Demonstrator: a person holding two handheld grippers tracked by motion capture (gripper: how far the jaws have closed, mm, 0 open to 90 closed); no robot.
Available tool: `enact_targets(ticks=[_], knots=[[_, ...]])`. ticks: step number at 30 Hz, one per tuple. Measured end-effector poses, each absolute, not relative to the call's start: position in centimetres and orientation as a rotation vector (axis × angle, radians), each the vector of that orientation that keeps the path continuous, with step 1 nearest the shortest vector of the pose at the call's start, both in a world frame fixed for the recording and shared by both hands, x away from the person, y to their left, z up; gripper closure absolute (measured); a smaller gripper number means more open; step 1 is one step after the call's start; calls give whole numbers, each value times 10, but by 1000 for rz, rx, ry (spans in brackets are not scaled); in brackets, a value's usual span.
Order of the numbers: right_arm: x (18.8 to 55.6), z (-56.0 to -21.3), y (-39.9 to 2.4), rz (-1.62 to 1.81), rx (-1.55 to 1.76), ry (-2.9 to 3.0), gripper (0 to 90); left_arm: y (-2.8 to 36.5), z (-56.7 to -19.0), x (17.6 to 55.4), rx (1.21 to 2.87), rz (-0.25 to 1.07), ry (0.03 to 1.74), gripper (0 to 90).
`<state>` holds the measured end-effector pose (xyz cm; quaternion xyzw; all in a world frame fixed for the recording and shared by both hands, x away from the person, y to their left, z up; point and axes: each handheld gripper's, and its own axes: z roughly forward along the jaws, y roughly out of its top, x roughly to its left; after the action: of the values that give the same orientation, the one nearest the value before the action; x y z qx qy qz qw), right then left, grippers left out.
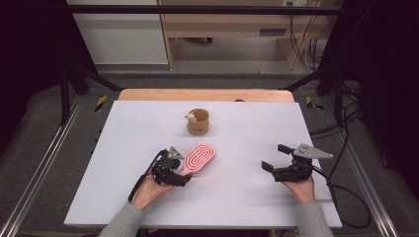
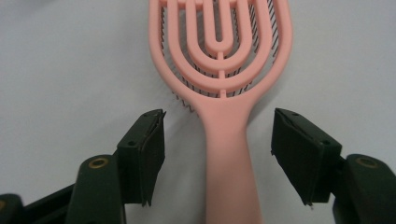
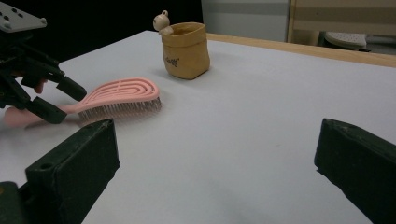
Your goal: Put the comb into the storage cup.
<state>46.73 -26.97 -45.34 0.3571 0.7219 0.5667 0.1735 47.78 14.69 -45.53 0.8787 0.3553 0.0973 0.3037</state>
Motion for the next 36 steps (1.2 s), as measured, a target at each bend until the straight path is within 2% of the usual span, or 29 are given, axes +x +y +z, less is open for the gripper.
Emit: enact_targets(ticks=[2,9,20,36], knots=[[467,-453,-270,1607,1013,2048,4,146,-456,478,2334,251,942,359],[468,-454,-269,1605,1012,2048,4,145,-457,479,2340,247,937,474],[467,-453,-270,1607,1014,2049,4,139,-458,478,2371,287,927,578],[468,-453,-270,1610,1016,2044,4,135,-460,479,2396,306,932,644]])
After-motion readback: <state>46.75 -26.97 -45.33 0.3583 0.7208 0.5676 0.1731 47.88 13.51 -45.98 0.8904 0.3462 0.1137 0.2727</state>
